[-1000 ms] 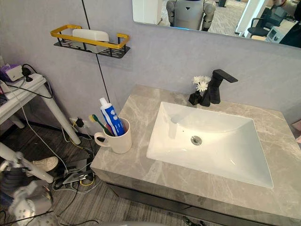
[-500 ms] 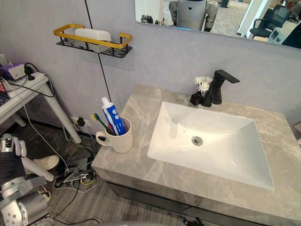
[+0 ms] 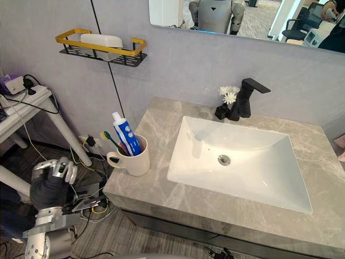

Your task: Organize washtable

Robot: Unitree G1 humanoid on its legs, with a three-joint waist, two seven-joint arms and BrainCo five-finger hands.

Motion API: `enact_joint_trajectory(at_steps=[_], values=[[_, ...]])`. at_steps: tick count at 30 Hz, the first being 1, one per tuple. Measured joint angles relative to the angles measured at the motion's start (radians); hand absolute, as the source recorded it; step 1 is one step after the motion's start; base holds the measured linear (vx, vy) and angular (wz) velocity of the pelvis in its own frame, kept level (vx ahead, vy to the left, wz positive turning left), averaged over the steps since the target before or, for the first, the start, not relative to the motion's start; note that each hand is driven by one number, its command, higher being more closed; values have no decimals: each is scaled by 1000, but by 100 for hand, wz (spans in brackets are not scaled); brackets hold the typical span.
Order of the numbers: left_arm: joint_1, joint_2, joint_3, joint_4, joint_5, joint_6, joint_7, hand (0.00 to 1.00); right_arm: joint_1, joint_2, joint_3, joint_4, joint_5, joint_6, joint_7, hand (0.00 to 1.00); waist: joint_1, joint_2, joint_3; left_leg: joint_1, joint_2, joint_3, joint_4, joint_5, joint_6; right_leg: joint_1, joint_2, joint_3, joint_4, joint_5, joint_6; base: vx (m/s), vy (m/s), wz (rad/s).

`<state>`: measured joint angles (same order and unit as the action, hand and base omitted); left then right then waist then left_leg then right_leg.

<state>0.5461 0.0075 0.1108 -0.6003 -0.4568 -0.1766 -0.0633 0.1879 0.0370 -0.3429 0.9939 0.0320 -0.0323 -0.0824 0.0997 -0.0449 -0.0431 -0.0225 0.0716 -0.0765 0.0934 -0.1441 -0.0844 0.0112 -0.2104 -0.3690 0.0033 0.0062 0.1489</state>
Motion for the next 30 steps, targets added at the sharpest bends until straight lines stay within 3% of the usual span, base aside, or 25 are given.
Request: enact_joint_trajectory(at_steps=[12,24,30], values=[[-26,64,-121,133,121,84,-67,100,34,-30,78,-80,-35,12,42,0,-1,24,-16,-1,32,69,15,-17,-2,-20,36,64,-30,26,-14,-15,-12,-16],[-53,100,-145,152,230,94,-87,100,80,-45,127,-157,-43,19,77,0,-4,21,-23,0,35,107,14,-17,-2,-35,41,100,-48,48,-18,-10,0,-9],[-48,103,-137,152,234,94,-83,100,85,-47,137,-196,-46,20,88,0,-3,17,-23,-1,35,122,12,-18,-2,-42,44,118,-59,58,-19,-14,0,-8]])
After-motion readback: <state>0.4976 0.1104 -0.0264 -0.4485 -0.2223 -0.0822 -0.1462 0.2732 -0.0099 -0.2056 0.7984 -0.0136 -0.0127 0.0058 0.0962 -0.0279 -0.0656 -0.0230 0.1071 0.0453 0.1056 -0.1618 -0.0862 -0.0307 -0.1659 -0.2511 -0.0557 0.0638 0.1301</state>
